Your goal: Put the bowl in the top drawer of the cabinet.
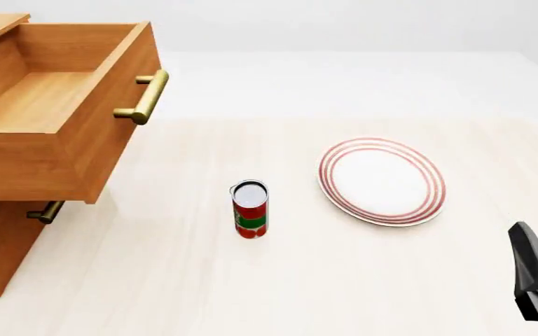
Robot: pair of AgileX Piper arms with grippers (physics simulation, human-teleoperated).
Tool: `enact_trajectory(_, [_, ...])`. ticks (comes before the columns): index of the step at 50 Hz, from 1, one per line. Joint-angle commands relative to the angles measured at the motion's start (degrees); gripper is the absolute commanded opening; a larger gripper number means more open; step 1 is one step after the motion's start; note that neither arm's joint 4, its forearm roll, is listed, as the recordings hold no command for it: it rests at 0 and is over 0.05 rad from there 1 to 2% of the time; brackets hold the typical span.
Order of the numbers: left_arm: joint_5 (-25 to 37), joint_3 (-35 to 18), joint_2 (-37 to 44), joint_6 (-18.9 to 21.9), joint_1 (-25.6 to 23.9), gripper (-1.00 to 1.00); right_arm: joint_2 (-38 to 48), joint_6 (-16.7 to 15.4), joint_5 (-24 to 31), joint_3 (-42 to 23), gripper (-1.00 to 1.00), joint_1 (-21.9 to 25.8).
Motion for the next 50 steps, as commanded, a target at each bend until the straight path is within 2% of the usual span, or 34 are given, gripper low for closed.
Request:
enact_trajectory(1, [0.5, -0.6, -0.9, 0.1, 3.5, -1.00, 0.0, 0.0, 0.0, 0.0, 1.00, 0.0])
enact_trajectory(29, [2.4, 0.8, -3.8, -0.1, 14.6, -1.00, 0.0, 0.0, 0.0, 0.0, 1.00, 0.0])
enact_trajectory(40, [5.0, -0.8, -4.1, 1.3, 20.5, -1.00, 0.0, 0.0, 0.0, 0.0, 1.00, 0.0])
enact_trajectory(50, [5.8, -0.7, -4.0, 2.1, 23.4, -1.00, 0.0, 0.0, 0.0, 0.0, 1.00, 0.0])
